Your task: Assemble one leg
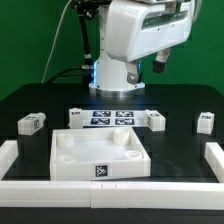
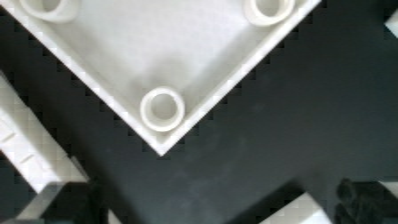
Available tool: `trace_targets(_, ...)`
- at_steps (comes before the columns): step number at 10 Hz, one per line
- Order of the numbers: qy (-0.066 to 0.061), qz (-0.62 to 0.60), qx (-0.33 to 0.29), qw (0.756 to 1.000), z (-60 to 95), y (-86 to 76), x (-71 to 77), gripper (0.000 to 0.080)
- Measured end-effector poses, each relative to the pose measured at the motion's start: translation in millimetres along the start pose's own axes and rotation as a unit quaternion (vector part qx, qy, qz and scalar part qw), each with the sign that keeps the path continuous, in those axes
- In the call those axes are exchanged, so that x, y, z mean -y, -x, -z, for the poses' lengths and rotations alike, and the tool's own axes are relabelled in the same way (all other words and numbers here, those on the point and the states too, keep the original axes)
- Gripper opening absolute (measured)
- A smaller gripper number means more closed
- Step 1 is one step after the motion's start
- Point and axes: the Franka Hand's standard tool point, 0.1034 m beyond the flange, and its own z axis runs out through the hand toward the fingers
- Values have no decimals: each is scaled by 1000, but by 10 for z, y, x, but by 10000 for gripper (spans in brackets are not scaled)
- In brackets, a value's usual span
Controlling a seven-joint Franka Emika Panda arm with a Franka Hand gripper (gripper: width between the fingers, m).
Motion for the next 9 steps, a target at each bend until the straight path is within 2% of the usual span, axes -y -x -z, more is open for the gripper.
trace_targets(1,9,30,-11,999,-96,55,35,650)
trace_targets(2,11,48,-16,999,-236,134,77,650)
trace_targets(3,-1,43,-11,999,-331,220,114,650)
trace_targets(4,-12,30,-6,999,-335,233,125,650)
trace_targets(6,-12,31,-6,999,-337,229,124,650)
trace_targets(7,-6,55,-10,998,-346,239,118,650)
trace_targets(9,16,148,-26,988,-486,411,214,650)
